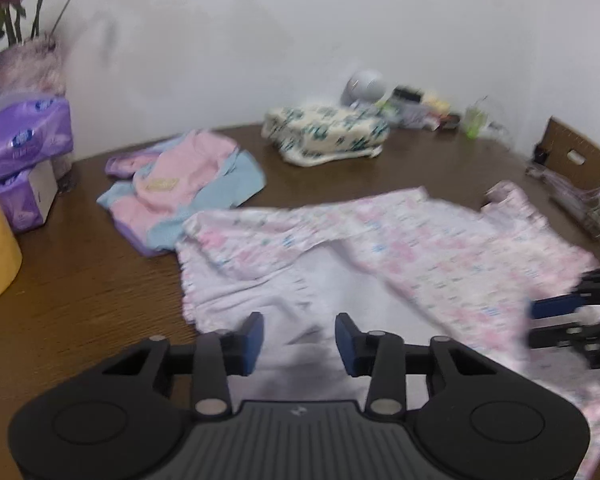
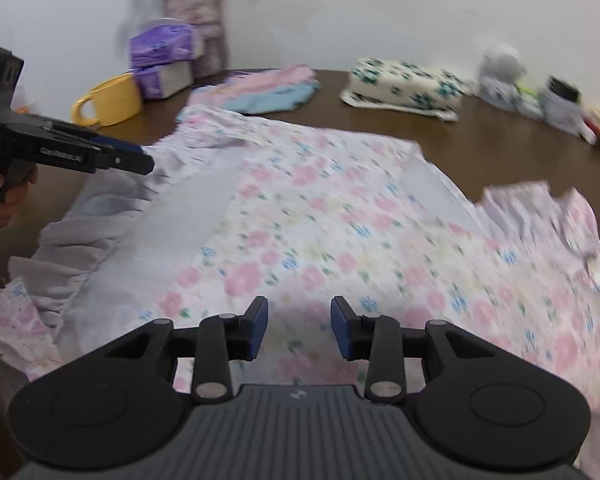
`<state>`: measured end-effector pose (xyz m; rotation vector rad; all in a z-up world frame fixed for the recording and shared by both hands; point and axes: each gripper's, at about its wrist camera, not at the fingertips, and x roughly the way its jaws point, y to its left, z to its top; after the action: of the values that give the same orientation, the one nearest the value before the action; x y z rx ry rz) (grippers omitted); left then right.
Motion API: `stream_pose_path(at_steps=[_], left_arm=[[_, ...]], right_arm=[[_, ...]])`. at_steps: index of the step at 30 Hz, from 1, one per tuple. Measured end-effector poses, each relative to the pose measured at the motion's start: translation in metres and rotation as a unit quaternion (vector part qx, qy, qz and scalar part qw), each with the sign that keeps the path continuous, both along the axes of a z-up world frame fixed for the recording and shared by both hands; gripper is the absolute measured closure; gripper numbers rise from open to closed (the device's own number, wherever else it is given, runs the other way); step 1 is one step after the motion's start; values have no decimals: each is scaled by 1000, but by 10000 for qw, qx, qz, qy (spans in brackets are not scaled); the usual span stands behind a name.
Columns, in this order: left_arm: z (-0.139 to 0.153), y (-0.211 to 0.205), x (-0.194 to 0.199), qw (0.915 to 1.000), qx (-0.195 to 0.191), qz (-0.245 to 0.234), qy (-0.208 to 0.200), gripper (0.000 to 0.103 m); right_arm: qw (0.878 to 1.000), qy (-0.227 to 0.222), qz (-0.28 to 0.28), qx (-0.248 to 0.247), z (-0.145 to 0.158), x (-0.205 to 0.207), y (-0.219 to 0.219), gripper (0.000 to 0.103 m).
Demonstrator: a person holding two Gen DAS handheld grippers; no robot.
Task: Fold clothes
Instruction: 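Spread the dress flat with both grippers and release it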
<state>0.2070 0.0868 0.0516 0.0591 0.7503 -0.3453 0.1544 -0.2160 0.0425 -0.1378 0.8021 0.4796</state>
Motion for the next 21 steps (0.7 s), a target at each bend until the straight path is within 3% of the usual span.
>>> stream_pose_path(at_steps=[3,9,11,13,14,17,21], left_arm=[[-16,13,13,9996,-5,221,192,78],[-20,55,10,9968,-187,780,74,84],[-14,62,10,9957,-412,826,-17,86],[-7,69,9,9941,-646,865,-111,82],[-5,64,12,9947,-664,771,-145,76],[1,48,22,9962,-694,459,-240,70],[-10,15,35,9998,-9,111,-174,74]], right_arm=[[9998,-63,-192,-56,-4,-5,-4,68],[9993,-127,-310,-169,-5,-6,-1,67],[9992,-138,-351,-152,-5,-6,-1,65],[9990,-179,-370,-148,-5,-7,0,62],[9990,-198,-380,-145,-6,-8,1,61],[9988,-217,-425,-135,-6,-9,4,60],[9985,-241,-468,-124,-7,-9,6,59]])
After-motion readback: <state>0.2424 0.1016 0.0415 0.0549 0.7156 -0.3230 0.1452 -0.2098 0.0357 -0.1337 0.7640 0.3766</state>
